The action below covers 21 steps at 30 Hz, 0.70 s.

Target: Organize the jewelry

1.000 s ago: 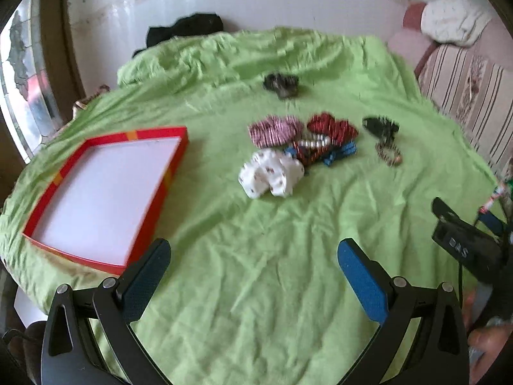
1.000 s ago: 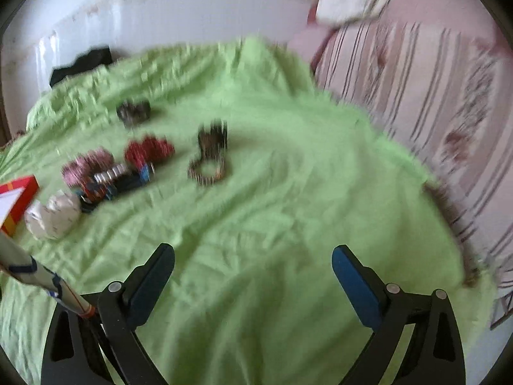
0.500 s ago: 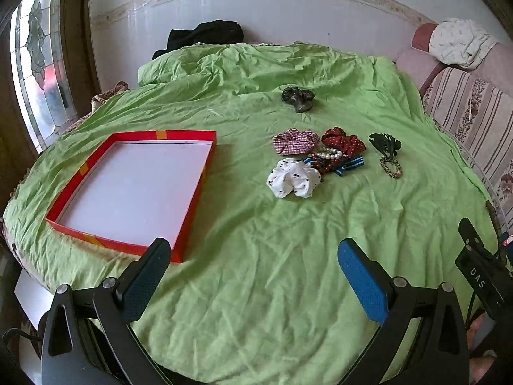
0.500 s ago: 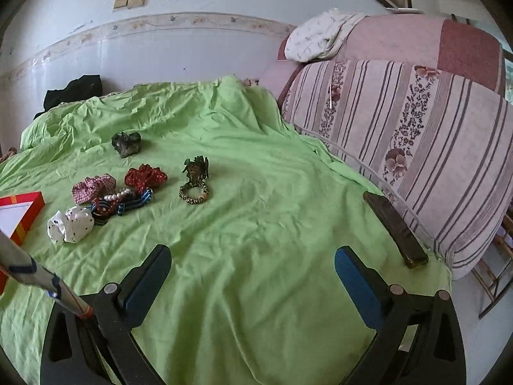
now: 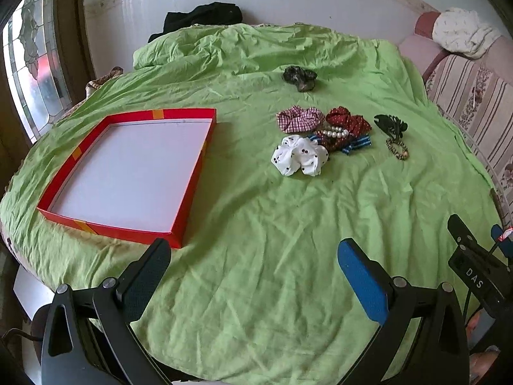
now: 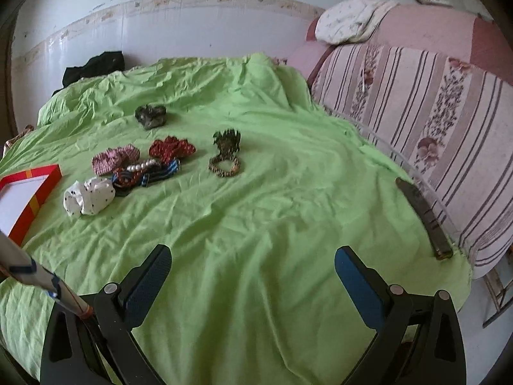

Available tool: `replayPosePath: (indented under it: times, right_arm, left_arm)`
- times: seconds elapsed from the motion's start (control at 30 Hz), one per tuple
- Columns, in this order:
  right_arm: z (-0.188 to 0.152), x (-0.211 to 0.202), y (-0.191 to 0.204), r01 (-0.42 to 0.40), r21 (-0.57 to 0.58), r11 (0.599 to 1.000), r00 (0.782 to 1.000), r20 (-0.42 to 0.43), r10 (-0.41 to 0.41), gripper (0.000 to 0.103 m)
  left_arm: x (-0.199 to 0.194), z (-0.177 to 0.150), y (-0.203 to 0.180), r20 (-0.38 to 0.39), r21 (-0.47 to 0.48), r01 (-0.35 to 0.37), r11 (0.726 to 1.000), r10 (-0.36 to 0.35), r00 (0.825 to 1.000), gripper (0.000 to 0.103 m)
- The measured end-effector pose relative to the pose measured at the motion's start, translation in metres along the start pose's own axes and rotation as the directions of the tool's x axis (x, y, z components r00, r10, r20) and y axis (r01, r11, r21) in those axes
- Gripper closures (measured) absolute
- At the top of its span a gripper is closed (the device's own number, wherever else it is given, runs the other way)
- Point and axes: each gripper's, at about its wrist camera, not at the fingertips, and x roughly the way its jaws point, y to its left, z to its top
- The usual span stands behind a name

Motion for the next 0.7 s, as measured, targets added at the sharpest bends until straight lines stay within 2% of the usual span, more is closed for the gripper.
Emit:
replayPosePath:
  times: [0.2,0.7]
  right_arm:
    - [-0.002,0.019,-0.001,-0.034,0.008,0.999,0.997,-0.07,0.035,0.0]
    - [0.006,0.044,-0.005,-0.071,0.033,0.997,0.99,-0.123,0.074,0.0]
  left_arm:
    - [0.016,0.0,-0.008,-0.033,0.034,-0.009,0.999,0.01,0.999,0.0]
    - [0.039,0.001,-0.017,-0.088,0.071,-0.01,0.997,0.017,0.996,0.0]
